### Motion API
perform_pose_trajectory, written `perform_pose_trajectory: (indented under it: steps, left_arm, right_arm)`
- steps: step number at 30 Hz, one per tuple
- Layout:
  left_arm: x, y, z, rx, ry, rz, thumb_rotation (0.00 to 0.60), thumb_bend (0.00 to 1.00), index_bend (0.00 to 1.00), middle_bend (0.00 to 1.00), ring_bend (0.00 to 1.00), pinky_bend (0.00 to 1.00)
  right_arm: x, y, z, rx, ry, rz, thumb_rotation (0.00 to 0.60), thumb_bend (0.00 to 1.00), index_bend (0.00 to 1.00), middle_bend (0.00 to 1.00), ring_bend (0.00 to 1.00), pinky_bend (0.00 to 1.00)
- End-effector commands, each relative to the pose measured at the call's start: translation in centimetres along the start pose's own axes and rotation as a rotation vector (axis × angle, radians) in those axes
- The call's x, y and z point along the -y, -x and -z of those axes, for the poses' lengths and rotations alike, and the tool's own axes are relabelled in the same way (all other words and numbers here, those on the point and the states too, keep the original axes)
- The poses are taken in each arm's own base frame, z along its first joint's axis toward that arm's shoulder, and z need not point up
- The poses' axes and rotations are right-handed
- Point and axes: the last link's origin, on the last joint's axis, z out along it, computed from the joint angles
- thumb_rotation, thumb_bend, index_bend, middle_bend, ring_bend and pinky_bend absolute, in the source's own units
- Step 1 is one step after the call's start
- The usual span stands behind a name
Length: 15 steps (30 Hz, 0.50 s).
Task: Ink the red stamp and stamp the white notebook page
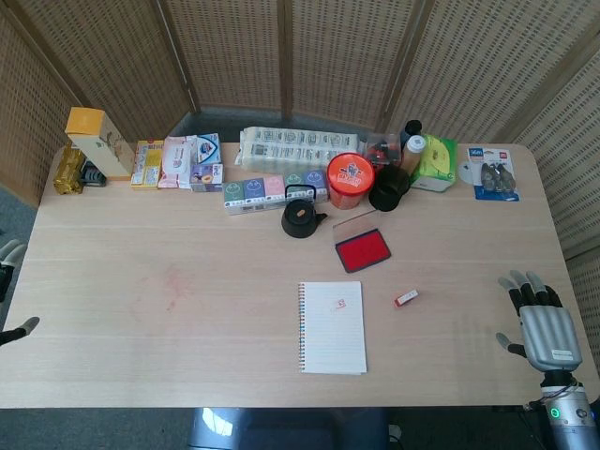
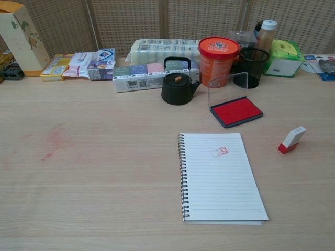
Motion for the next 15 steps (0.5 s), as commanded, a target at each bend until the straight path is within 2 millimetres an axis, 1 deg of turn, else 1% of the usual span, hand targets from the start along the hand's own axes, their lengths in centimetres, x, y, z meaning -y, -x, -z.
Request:
perform_pose_trajectory:
  steps: [1,6,8,9,10,11,12,13,14,15]
  left_arm:
    - [-0.1,0.0,0.1,-0.001,0.002,0.002,0.600,0.00,0.00,0.01,0.00,0.01]
    - [-0.4,-0.1,0.3,-0.003,0.010,0.003,0.600,0.00,0.00,0.01,0.00,0.01]
    - [-0.6,-0.2,0.5,-0.003,0.015,0.007,0.600,0.00,0.00,0.01,0.00,0.01]
    - [-0.6,-0.2,0.5,-0.005,0.015,0.008,0.600,0.00,0.00,0.01,0.00,0.01]
    - [-0.7,-0.3,0.6,-0.005,0.016,0.008,0.600,0.00,0.00,0.01,0.00,0.01]
    - [-0.7,-0.3,0.6,-0.006,0.017,0.009,0.600,0.00,0.00,0.01,0.00,0.01]
    - [-0.8,-0.4,0.7,-0.007,0.017,0.010,0.600,0.00,0.00,0.01,0.00,0.01]
    - [-0.8,-0.4,0.7,-0.008,0.016,0.010,0.600,0.00,0.00,0.01,0.00,0.01]
    - [-0.8,-0.4,0.8,-0.008,0.014,0.011,0.600,0.00,0.00,0.01,0.00,0.01]
    - [-0.8,-0.4,0.8,-0.007,0.013,0.011,0.600,0.00,0.00,0.01,0.00,0.01]
  right_arm:
    - [0.0,0.1,0.1,0.001,-0.003,0.001,0.600,0.00,0.17,0.11,0.09,0.17]
    - [0.0,0.0,0.1,0.001,-0.010,-0.008,0.600,0.00,0.17,0.11,0.09,0.17]
    - [0.6,-0.1,-0.1,0.000,-0.027,-0.028,0.600,0.00,0.17,0.12,0.11,0.17]
    - [0.8,-0.2,-0.3,-0.012,-0.036,-0.034,0.600,0.00,0.17,0.15,0.15,0.18]
    - [0.9,-0.3,-0.5,-0.028,-0.044,-0.040,0.600,0.01,0.17,0.20,0.21,0.22]
    - [1.3,-0.5,-1.0,-0.066,-0.065,-0.049,0.600,0.01,0.18,0.25,0.27,0.26]
    - [1.6,-0.6,-1.3,-0.096,-0.090,-0.052,0.600,0.03,0.19,0.35,0.39,0.38]
    - [1.8,-0.4,-1.7,-0.107,-0.116,-0.052,0.600,0.05,0.20,0.48,0.53,0.54]
    - [2.0,-0.2,-2.0,-0.092,-0.138,-0.053,0.600,0.07,0.20,0.55,0.62,0.66]
    - [2.2,-0.1,-2.4,-0.082,-0.156,-0.050,0.600,0.09,0.20,0.66,0.74,0.81]
